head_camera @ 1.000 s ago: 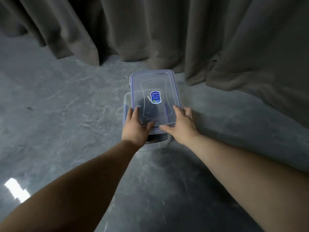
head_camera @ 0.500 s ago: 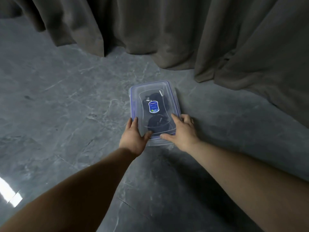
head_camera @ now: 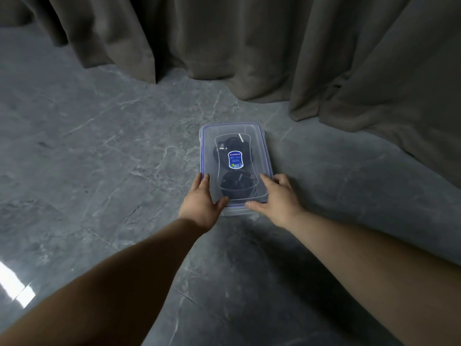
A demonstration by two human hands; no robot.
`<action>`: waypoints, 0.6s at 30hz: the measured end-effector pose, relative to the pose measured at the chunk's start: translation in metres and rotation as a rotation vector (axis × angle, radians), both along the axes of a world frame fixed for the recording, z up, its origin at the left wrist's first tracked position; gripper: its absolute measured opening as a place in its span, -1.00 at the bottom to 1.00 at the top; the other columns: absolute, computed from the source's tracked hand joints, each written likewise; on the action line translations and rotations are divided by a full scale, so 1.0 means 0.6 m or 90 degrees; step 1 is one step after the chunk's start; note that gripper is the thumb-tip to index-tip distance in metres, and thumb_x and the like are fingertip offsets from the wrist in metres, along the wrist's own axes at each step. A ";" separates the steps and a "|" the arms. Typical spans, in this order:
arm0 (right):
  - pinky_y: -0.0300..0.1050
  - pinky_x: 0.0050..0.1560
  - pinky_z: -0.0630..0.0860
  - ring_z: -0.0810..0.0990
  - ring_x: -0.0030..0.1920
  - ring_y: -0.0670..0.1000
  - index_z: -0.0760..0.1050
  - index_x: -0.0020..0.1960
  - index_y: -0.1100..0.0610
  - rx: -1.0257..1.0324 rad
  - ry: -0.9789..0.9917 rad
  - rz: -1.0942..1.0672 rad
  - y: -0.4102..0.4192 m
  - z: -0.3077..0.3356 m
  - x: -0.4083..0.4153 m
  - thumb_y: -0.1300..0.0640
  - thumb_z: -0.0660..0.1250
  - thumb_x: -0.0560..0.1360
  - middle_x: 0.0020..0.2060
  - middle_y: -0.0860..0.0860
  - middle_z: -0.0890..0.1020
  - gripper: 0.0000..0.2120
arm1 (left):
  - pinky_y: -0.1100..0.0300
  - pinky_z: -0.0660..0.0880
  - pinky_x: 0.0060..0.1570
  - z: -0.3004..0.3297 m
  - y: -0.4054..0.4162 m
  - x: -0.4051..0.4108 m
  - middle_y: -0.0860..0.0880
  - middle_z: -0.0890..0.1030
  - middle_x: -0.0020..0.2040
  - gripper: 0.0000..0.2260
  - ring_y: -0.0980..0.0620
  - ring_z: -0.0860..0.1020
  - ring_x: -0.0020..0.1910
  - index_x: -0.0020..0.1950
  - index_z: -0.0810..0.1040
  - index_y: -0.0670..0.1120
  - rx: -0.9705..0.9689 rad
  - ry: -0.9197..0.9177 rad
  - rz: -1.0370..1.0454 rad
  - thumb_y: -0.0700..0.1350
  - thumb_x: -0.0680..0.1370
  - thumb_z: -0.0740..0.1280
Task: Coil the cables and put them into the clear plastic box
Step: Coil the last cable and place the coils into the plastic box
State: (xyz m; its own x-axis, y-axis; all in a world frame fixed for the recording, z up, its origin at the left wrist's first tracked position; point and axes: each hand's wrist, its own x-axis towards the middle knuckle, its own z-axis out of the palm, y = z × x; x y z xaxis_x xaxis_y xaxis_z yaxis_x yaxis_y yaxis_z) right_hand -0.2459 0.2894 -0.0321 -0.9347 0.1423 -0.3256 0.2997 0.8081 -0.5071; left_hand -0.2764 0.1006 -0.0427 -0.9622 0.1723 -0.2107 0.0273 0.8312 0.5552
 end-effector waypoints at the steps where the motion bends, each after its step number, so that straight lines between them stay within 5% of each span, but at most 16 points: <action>1: -0.16 0.40 0.21 0.26 0.41 0.11 0.11 0.54 0.07 0.014 -0.003 0.011 0.002 0.001 -0.001 -0.18 0.44 0.40 0.40 0.12 0.19 -0.13 | 0.13 0.20 0.43 0.001 -0.001 -0.001 -0.06 0.04 0.61 -0.24 -0.04 0.19 0.53 0.59 0.06 -0.12 -0.004 -0.003 -0.005 0.12 0.54 0.36; 12: 0.03 0.51 0.09 0.00 0.53 0.16 -0.03 0.57 0.04 0.092 -0.036 0.050 0.012 0.005 -0.046 -0.26 0.31 0.47 0.56 0.04 -0.08 -0.14 | 0.07 0.22 0.45 0.005 0.016 -0.057 -0.03 -0.03 0.62 -0.23 -0.08 0.19 0.54 0.60 -0.02 -0.09 -0.062 -0.040 -0.028 0.13 0.56 0.31; 18: -0.06 0.47 0.12 0.10 0.52 0.10 0.10 0.54 0.05 -0.035 0.050 -0.066 0.016 -0.004 -0.081 -0.08 0.16 0.60 0.56 0.02 0.00 -0.43 | -0.10 -0.05 0.53 0.002 0.050 -0.078 -0.07 -0.18 0.61 -0.39 -0.08 -0.17 0.58 0.60 -0.02 -0.06 -0.159 0.078 -0.100 0.06 0.63 0.15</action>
State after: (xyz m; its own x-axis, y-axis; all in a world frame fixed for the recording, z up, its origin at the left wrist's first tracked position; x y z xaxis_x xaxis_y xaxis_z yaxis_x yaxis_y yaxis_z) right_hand -0.2946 0.2987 -0.0342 -0.9388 0.2239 -0.2617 0.3380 0.7451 -0.5749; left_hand -0.3230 0.1305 -0.0415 -0.9490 0.2779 -0.1486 0.2201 0.9219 0.3188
